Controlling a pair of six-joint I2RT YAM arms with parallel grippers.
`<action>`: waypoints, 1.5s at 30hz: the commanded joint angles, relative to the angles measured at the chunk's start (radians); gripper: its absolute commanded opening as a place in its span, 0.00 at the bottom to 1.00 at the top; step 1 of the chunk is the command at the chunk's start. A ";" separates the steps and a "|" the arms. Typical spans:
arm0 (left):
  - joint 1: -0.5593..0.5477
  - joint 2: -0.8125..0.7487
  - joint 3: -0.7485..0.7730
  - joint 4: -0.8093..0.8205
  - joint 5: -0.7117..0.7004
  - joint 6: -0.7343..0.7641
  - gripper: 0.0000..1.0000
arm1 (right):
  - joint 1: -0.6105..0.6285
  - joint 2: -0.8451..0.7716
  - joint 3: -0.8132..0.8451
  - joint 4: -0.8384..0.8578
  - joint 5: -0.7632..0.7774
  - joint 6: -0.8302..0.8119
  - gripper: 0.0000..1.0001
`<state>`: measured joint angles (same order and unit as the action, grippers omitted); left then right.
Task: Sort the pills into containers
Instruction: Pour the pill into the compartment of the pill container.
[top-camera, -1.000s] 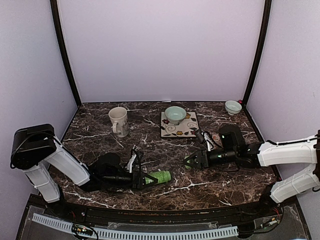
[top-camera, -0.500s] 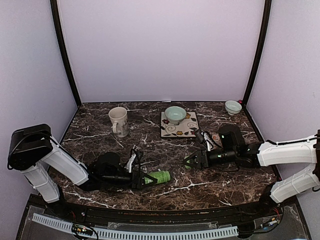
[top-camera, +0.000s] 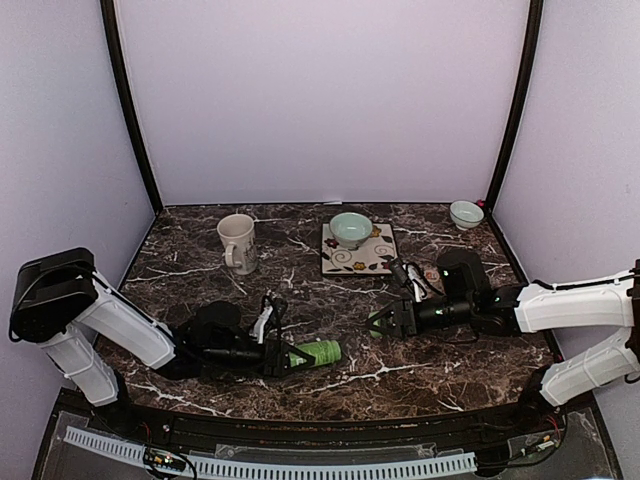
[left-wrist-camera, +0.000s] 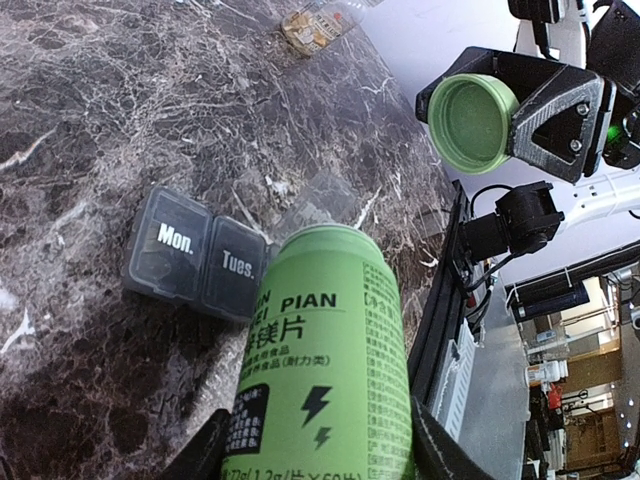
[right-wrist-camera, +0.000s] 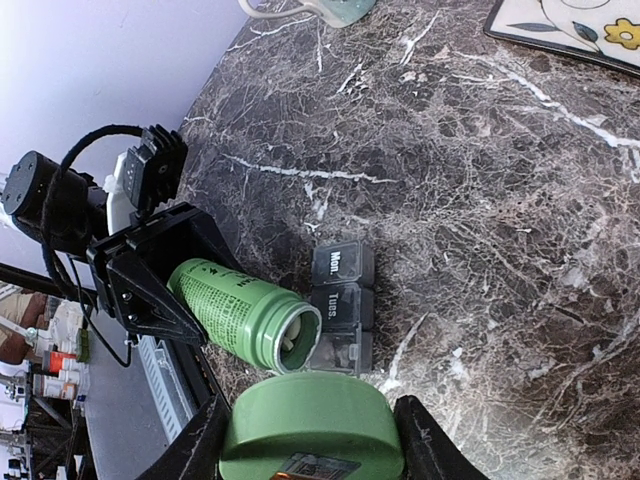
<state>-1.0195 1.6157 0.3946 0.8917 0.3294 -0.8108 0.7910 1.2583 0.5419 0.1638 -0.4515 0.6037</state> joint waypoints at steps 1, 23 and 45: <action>-0.004 -0.040 0.029 -0.029 -0.003 0.029 0.00 | -0.003 -0.020 0.010 0.020 0.001 0.001 0.38; -0.007 -0.060 0.051 -0.098 -0.015 0.056 0.00 | -0.003 -0.008 0.019 0.019 -0.002 -0.005 0.38; -0.014 -0.074 0.078 -0.165 -0.027 0.082 0.00 | -0.003 -0.010 0.018 0.021 -0.004 -0.005 0.38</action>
<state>-1.0271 1.5845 0.4568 0.7300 0.3141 -0.7464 0.7910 1.2564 0.5419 0.1638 -0.4515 0.6033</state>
